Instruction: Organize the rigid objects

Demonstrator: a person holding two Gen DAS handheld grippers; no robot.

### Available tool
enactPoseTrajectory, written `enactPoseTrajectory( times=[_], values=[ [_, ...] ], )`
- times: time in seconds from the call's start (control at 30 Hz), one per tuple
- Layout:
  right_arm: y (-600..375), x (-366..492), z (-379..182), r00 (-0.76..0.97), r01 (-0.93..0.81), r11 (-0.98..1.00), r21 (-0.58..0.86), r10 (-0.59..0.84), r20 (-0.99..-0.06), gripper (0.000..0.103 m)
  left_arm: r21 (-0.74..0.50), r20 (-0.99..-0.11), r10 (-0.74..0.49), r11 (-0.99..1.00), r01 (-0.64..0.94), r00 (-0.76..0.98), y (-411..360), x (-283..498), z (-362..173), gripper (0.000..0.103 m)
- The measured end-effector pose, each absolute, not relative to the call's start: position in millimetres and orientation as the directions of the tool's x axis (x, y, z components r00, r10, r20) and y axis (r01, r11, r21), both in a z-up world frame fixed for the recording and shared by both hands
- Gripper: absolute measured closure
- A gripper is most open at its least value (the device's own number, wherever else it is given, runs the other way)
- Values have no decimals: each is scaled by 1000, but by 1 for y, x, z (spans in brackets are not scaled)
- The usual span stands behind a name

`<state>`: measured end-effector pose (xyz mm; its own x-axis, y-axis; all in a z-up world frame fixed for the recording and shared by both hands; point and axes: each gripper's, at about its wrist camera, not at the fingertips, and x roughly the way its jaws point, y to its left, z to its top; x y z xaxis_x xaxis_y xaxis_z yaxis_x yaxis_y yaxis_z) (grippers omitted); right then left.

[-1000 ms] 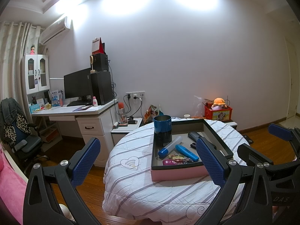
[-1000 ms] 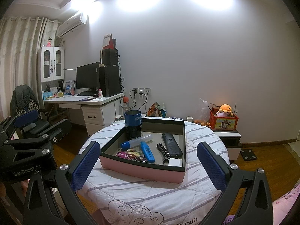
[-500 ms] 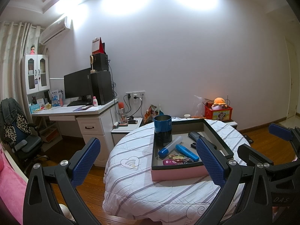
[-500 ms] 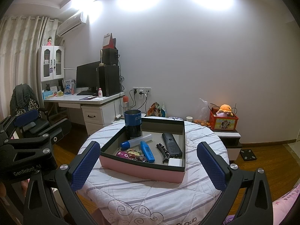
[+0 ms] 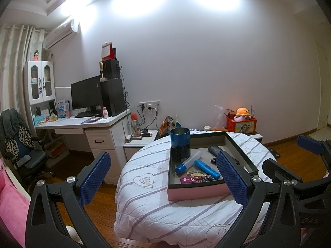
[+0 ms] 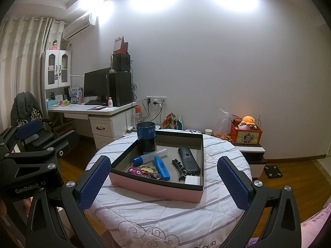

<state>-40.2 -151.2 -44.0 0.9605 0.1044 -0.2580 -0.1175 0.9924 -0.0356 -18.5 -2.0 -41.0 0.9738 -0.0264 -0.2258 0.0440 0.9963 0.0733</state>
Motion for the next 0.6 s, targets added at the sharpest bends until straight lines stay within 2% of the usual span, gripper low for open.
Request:
enactPoseTrajectory(
  times=[0.6],
  values=[
    [-152,-39,-44,960,-119,992,-37,106,-261,0,74,-228,-26,996,44,973,-3,-18,-41,0]
  ],
)
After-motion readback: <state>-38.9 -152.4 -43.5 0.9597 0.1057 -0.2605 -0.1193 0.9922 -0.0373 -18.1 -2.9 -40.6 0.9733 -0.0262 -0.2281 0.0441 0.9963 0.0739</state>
